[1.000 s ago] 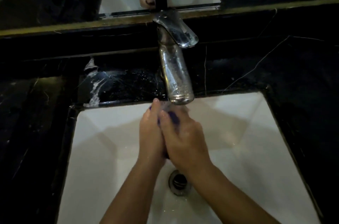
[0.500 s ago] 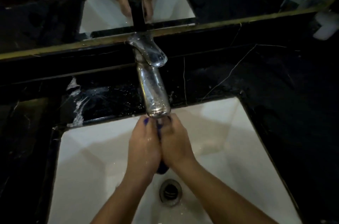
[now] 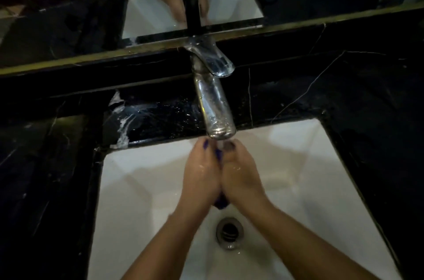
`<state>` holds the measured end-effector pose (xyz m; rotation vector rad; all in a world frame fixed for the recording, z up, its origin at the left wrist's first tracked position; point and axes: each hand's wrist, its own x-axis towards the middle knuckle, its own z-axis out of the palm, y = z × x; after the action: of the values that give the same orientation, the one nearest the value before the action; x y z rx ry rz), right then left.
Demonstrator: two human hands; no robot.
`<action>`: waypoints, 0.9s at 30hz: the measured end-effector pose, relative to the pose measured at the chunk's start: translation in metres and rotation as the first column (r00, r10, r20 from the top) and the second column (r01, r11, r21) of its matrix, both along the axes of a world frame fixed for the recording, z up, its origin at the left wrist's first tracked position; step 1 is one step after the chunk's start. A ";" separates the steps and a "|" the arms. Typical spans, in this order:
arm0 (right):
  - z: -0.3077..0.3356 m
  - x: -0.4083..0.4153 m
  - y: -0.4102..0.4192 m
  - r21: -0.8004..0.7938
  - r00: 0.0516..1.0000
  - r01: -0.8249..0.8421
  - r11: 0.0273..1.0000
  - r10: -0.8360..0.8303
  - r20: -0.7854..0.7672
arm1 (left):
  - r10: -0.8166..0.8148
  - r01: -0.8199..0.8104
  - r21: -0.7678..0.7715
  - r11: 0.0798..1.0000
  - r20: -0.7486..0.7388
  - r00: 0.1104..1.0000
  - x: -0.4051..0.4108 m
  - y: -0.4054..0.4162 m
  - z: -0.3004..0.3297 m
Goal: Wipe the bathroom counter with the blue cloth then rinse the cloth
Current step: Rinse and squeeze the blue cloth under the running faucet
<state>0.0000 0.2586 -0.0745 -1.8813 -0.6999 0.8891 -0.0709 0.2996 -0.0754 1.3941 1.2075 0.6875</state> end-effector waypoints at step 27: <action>0.075 0.070 -0.014 0.255 0.974 -0.164 0.953 0.115 0.195 | 0.382 0.232 -0.682 0.694 0.622 0.684 -0.034 0.003 0.010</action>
<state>0.0702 0.2448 0.0005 -1.6944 -1.0222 0.6779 -0.1048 0.3028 -0.0659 0.2860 0.7206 0.6284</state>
